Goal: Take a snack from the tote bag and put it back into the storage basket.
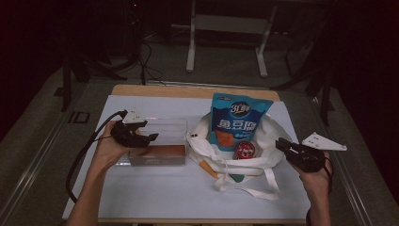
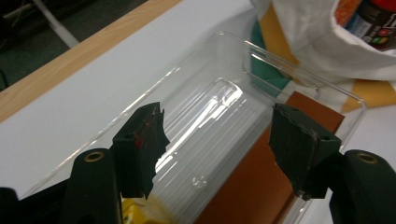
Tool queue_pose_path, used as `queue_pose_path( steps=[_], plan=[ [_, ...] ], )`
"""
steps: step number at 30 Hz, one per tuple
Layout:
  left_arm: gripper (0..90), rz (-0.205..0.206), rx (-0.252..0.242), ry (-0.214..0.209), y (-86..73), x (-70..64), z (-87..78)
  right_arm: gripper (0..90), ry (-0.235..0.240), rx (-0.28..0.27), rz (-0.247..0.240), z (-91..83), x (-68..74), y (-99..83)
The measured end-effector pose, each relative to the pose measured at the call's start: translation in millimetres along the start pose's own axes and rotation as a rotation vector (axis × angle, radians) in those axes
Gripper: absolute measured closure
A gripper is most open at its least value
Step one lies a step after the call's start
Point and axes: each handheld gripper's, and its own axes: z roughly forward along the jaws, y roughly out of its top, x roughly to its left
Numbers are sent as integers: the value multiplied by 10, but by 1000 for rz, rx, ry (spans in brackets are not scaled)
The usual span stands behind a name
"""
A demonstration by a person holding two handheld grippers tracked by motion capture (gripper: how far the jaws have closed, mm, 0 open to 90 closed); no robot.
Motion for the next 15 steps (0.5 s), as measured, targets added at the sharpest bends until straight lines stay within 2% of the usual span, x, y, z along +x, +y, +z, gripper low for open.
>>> queue_pose_path(
  steps=[4,5,8,15],
  plan=[
    [394,2,8,-20,-30,-63,43,729,4,16,-11,73,-9,53],
    [434,12,4,-22,-44,-89,49,709,4,26,-12,109,-20,77],
    [462,27,15,-34,-97,-147,88,695,9,36,-15,146,-34,103],
    [533,28,11,-67,-204,-244,126,638,26,77,-27,282,-47,214]
  ],
)
